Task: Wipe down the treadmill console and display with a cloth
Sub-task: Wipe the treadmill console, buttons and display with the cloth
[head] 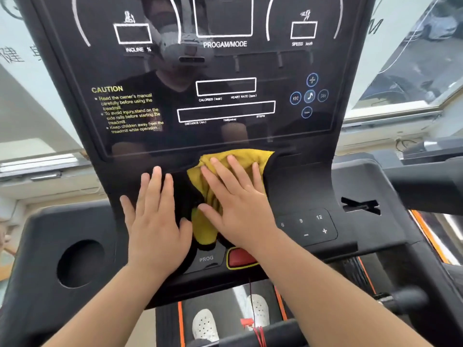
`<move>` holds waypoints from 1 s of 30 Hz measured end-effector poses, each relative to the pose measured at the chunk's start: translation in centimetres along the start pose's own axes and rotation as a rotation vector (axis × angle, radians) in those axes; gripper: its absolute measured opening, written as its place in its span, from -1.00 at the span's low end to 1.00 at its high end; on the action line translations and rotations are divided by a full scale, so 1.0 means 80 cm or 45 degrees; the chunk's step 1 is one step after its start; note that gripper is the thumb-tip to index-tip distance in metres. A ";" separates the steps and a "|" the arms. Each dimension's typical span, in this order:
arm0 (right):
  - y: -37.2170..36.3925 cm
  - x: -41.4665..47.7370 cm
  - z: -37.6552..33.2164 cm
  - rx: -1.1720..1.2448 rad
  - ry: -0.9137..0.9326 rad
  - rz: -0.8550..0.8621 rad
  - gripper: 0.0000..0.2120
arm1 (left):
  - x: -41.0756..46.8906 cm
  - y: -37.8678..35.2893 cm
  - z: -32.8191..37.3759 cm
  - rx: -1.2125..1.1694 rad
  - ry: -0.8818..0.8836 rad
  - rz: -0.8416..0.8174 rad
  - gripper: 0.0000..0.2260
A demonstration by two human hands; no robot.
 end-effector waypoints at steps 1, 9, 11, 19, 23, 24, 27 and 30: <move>-0.002 -0.009 0.021 -0.026 -0.031 0.011 -0.34 | -0.001 -0.003 0.003 0.013 -0.004 -0.009 -0.27; -0.007 -0.057 0.155 -0.080 -0.636 -0.067 -0.22 | 0.003 -0.022 0.035 0.040 0.107 -0.022 -0.14; -0.002 -0.053 0.154 -0.034 -0.598 -0.008 -0.20 | 0.004 -0.023 0.040 0.037 0.120 -0.009 -0.14; 0.014 0.013 0.141 0.037 -0.394 0.146 -0.18 | 0.008 -0.020 0.068 0.071 0.060 0.040 -0.21; 0.013 0.012 0.172 -0.021 -0.439 0.125 -0.11 | 0.016 -0.021 0.096 0.051 0.002 0.046 -0.21; 0.014 0.007 0.183 -0.034 -0.429 0.093 -0.10 | 0.017 -0.021 0.104 0.045 -0.016 0.053 -0.22; 0.013 -0.023 0.212 -0.091 -0.342 -0.114 -0.11 | 0.016 -0.027 0.125 -0.009 -0.066 0.086 -0.26; 0.011 -0.065 0.225 -0.093 -0.265 -0.345 -0.15 | 0.010 -0.043 0.144 -0.040 -0.090 0.073 -0.28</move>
Point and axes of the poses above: each hand's wrist, its own x-axis towards the middle knuckle, its own y-axis out of the back of the hand, z = x × y, the point moved 1 cm from there along x, towards the middle knuckle, and after that the axes turned 1 degree about -z, right-handed, at the moved point
